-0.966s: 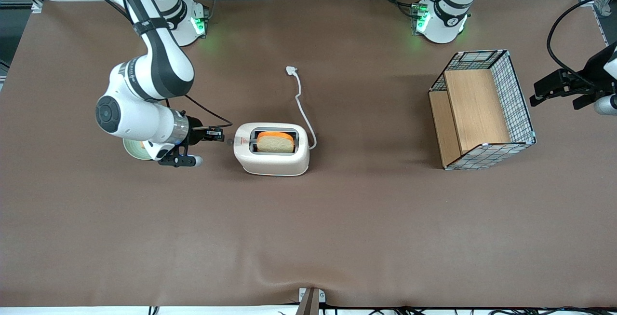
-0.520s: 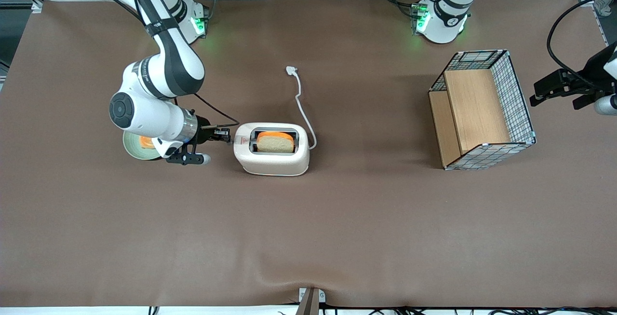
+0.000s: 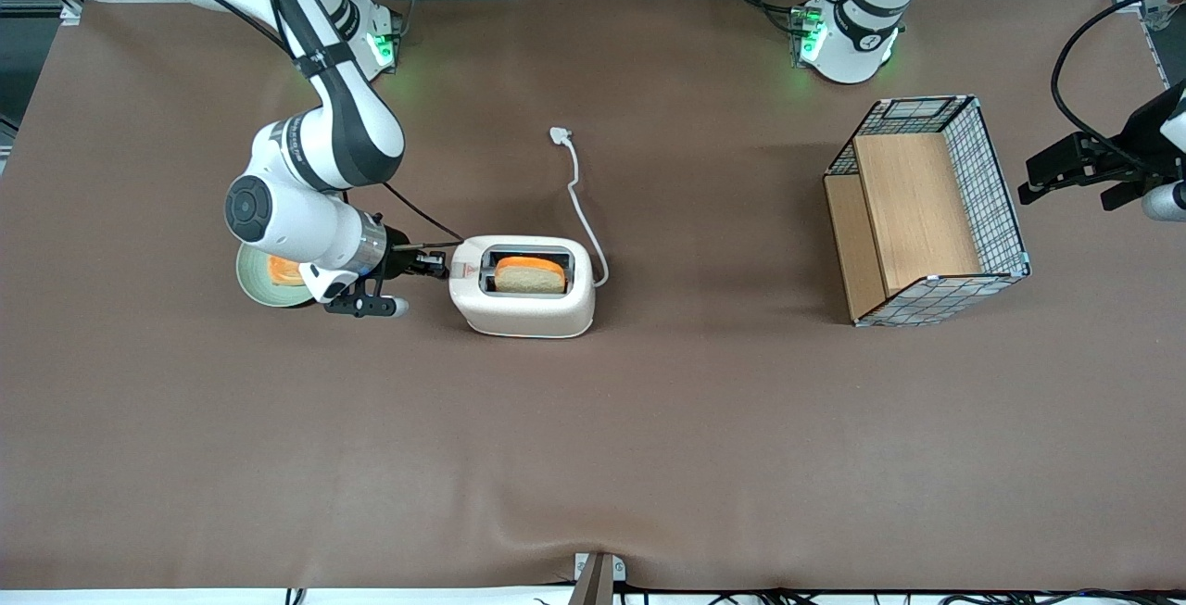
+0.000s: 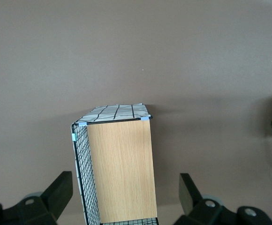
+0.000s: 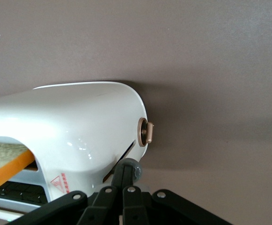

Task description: Press toaster button with right arm

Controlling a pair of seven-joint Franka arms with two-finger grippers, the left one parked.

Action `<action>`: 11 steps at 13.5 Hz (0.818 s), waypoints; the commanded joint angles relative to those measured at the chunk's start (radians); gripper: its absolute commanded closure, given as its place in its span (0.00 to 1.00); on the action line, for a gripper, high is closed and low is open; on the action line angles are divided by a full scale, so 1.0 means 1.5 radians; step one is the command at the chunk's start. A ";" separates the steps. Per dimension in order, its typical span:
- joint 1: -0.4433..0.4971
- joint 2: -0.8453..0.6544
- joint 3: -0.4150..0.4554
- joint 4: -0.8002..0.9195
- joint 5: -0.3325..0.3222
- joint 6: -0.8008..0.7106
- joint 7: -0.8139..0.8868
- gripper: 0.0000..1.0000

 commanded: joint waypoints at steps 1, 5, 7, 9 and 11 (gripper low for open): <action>0.012 0.007 -0.005 -0.017 0.019 0.030 -0.005 1.00; 0.014 0.020 -0.004 -0.035 0.020 0.070 -0.012 1.00; 0.014 0.025 -0.003 -0.040 0.022 0.081 -0.013 1.00; 0.014 0.035 -0.004 -0.040 0.042 0.085 -0.016 1.00; 0.024 0.044 -0.002 -0.044 0.045 0.110 -0.016 1.00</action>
